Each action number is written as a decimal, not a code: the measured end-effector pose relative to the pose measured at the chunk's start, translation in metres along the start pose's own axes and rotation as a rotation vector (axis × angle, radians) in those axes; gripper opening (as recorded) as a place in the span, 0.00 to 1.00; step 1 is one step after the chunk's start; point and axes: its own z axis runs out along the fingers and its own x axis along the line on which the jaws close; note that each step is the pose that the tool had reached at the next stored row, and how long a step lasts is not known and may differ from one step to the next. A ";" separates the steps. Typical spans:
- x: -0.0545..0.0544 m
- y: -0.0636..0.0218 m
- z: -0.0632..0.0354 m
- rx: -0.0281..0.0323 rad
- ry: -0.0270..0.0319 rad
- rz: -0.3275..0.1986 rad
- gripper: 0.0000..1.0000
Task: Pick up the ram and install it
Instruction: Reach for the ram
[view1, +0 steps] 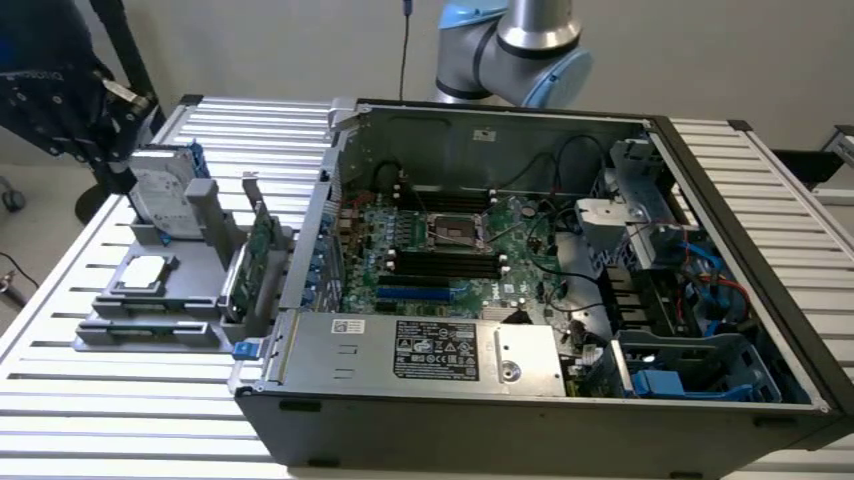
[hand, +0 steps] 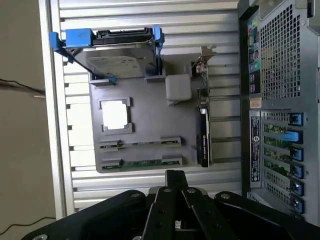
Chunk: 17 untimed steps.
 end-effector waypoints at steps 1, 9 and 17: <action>0.004 -0.0007 0.0003 0.0002 0.0000 0.000 0.11; 0.029 -0.0043 0.0054 0.0023 0.0048 -0.001 0.11; 0.037 -0.0051 0.0095 0.0055 0.0143 -0.036 0.11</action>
